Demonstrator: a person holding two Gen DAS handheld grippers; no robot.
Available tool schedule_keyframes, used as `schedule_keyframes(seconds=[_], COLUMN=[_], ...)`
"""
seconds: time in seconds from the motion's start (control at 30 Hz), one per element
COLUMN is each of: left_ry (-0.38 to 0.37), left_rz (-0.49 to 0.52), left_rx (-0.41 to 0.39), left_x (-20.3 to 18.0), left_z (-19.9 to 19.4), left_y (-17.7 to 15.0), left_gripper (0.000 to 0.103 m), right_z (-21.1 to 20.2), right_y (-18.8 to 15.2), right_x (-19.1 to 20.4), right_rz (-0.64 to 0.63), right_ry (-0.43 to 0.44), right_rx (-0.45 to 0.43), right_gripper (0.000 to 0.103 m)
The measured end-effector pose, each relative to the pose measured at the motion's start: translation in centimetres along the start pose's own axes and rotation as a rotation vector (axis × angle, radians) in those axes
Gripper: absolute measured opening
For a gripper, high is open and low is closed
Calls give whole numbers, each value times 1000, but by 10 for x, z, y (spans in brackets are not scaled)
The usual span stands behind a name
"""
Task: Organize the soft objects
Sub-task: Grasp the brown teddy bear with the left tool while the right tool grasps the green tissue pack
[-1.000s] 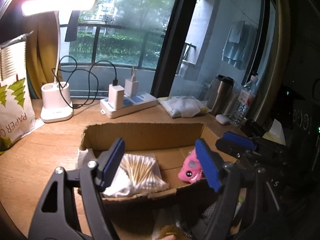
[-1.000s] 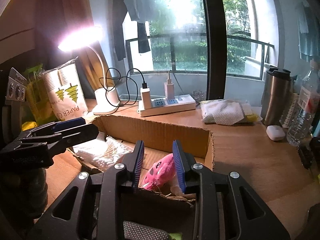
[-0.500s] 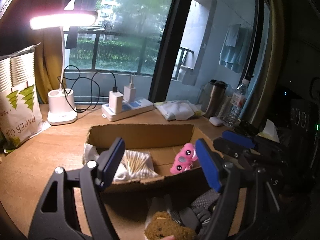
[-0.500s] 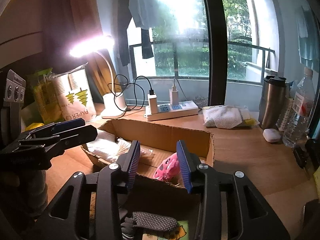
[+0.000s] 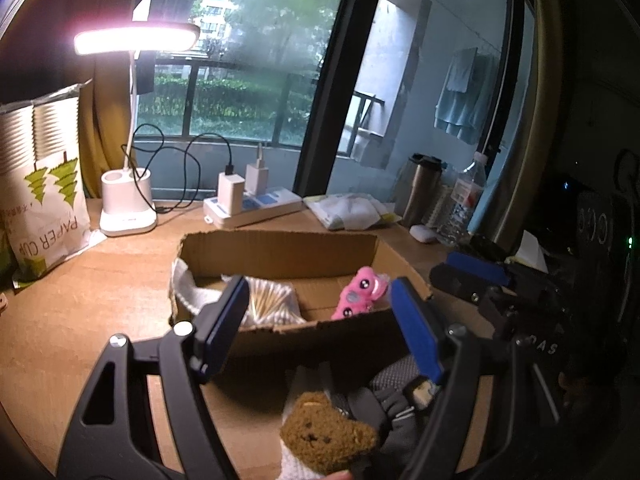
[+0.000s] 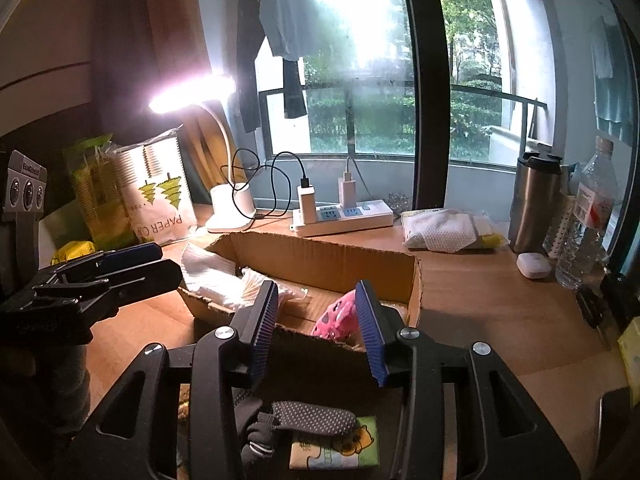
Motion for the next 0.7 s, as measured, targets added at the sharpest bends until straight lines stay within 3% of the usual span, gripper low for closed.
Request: schedule_keyframes(seconds=[0.7], left_ry=[23], left_rz=[-17], left_rx=[88], left_x=[9], left_z=[3], left_y=[-35], left_gripper=[75], right_z=[-2], right_y=[-30], right_x=[1], right_rz=[25], right_ry=[-9], right_rx=[72], right_gripper=[47])
Point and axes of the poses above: each gripper's, at about its wrist camera, not at the fingertips, and z roughly the way its jaws point, x to its left, y to its top, the point moved 4 cm from there along z, roughly the way its jaws point, and after that the axes turned 9 degrees about -z, right-handed, at the moved point
